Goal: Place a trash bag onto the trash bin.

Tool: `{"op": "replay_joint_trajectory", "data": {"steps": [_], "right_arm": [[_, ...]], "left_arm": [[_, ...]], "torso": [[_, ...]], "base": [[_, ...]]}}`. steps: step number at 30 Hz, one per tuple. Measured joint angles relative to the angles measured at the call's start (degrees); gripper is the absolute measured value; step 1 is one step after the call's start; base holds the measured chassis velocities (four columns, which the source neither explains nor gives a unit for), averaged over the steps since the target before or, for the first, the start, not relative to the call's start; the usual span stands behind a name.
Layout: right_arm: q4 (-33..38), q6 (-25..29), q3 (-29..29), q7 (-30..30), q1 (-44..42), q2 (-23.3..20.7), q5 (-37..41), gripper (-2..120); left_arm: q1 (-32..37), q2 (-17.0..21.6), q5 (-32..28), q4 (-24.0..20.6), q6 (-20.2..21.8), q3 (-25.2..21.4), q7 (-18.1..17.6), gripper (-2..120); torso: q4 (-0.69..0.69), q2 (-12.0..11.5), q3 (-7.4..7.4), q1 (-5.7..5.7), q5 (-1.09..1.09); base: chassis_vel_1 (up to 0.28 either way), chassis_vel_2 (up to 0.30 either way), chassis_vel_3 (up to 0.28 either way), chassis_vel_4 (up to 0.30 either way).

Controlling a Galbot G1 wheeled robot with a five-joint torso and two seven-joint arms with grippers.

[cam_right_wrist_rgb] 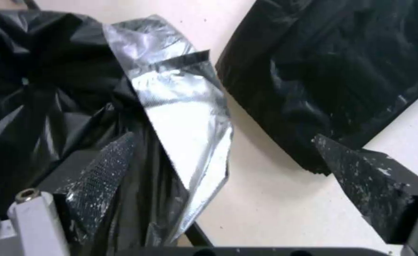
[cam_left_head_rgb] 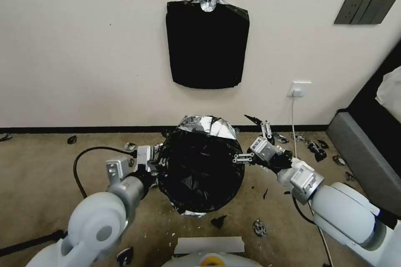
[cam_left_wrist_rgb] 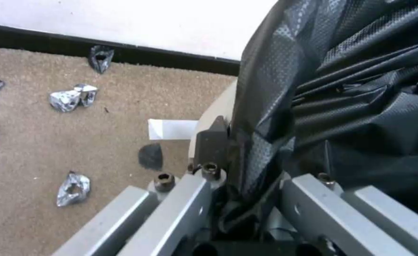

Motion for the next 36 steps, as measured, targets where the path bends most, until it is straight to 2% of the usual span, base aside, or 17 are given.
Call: {"op": "replay_joint_trajectory", "data": {"steps": [10,25,28,30,32,33,36], "right_arm": [[-0.8,-2.6,-1.4,1.6,1.7,1.5,-2.1,100],[0.3,-0.2,-1.4,2.5,2.4,1.2,-1.7,100],[0.1,0.2,-1.3,2.4,2.6,1.0,-1.6,89],[0.0,0.5,-1.2,2.3,2.5,0.8,-1.6,86],[0.0,1.4,-1.0,1.9,2.3,0.3,-1.6,75],[0.0,1.4,-1.0,1.9,2.3,0.3,-1.6,75],[0.0,3.3,-0.9,0.6,2.1,-0.8,-1.6,59]], "left_arm": [[0.5,-0.4,0.1,-1.1,0.7,0.4,-0.2,2],[1.0,-0.3,0.5,-1.6,1.2,0.7,-0.3,2],[1.2,-0.1,0.7,-1.8,1.5,1.1,-0.2,2],[1.2,-0.1,0.8,-1.9,1.5,1.2,-0.2,2],[1.5,0.0,0.8,-2.1,1.6,1.2,-0.1,2],[1.5,0.0,0.8,-2.1,1.6,1.2,-0.1,2],[1.8,0.4,1.2,-2.4,1.8,1.0,0.5,2]], "torso": [[0.00,0.0,0.00,0.00,0.00],[0.00,0.0,0.00,0.00,0.00],[0.00,0.0,0.00,0.00,0.00],[0.00,0.0,0.00,0.00,0.00],[0.00,0.0,0.00,0.00,0.00],[0.00,0.0,0.00,0.00,0.00],[0.00,0.0,0.00,0.00,0.00]], "base": [[0.000,0.000,0.000,0.000],[0.000,0.000,0.000,0.000],[0.000,0.000,0.000,0.000],[0.000,0.000,0.000,0.000],[0.000,0.000,0.000,0.000],[0.000,0.000,0.000,0.000],[0.000,0.000,0.000,0.000]]}}
